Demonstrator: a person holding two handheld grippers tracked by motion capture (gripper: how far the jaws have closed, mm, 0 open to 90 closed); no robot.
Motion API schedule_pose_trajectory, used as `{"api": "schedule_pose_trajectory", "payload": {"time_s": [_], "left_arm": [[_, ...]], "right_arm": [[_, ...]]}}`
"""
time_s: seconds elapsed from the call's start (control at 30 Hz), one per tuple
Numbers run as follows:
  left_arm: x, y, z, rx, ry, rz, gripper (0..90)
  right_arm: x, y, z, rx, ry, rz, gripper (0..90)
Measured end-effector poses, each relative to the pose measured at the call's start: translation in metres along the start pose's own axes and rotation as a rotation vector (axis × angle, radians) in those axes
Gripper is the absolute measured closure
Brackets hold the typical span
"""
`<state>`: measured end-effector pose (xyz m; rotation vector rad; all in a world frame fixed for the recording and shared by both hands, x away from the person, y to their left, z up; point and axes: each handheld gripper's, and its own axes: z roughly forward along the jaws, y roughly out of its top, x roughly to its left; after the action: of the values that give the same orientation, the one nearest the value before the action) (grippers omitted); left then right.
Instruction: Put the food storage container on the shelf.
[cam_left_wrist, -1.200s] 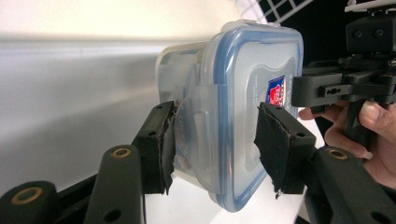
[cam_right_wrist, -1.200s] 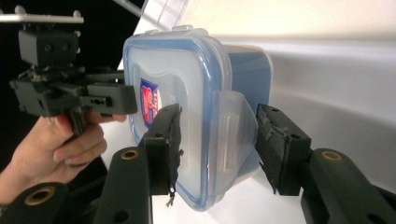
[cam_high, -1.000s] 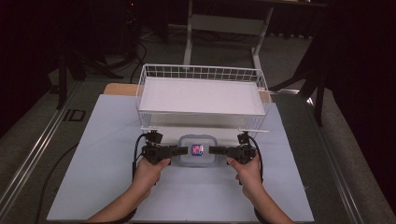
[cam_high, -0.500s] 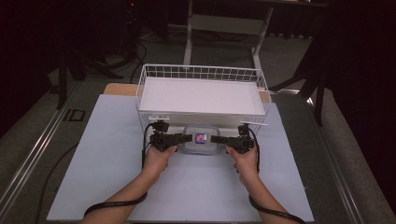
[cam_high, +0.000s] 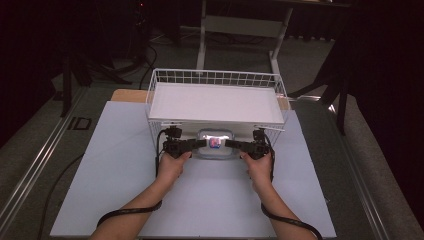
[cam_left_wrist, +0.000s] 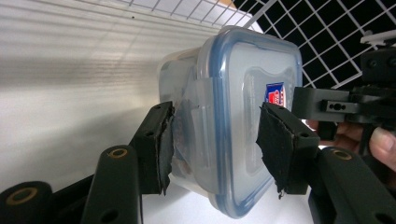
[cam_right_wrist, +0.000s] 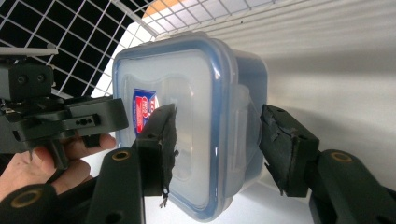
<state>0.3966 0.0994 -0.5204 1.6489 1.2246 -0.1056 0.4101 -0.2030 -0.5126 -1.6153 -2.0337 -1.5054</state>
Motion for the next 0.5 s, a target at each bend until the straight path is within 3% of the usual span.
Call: {"api": "schedule_pose_trajectory", "payload": {"time_s": [0.07,0.1,0.2,0.3,0.33,0.4,0.43,0.5], "left_arm": [[-0.003,-0.001,0.003,-0.022,0.017,0.028,45.4],[-0.003,-0.002,0.004,-0.031,0.023,0.033,44.4],[-0.004,-0.003,0.007,-0.05,0.035,0.036,42.6],[-0.004,-0.004,0.01,-0.058,0.045,0.048,38.5],[-0.004,-0.004,0.01,-0.062,0.041,0.037,38.3],[-0.003,-0.004,0.012,-0.06,0.037,0.028,37.4],[-0.002,-0.005,0.013,-0.05,0.043,0.021,34.4],[0.001,-0.006,0.014,-0.059,0.046,0.01,29.6]], "right_arm": [[0.0,-0.001,0.0,-0.018,-0.003,0.008,46.5],[0.001,-0.002,0.0,-0.017,-0.001,0.024,46.4],[0.001,-0.003,0.0,-0.022,-0.005,0.014,45.7],[0.0,-0.003,0.003,-0.047,-0.039,-0.065,43.2],[0.01,-0.004,-0.001,0.018,-0.031,0.054,43.2],[0.01,-0.004,-0.001,0.012,-0.037,0.06,43.2],[0.0,-0.003,0.005,-0.084,-0.065,-0.109,46.2],[0.004,-0.003,0.005,-0.061,-0.084,-0.098,46.9]]}}
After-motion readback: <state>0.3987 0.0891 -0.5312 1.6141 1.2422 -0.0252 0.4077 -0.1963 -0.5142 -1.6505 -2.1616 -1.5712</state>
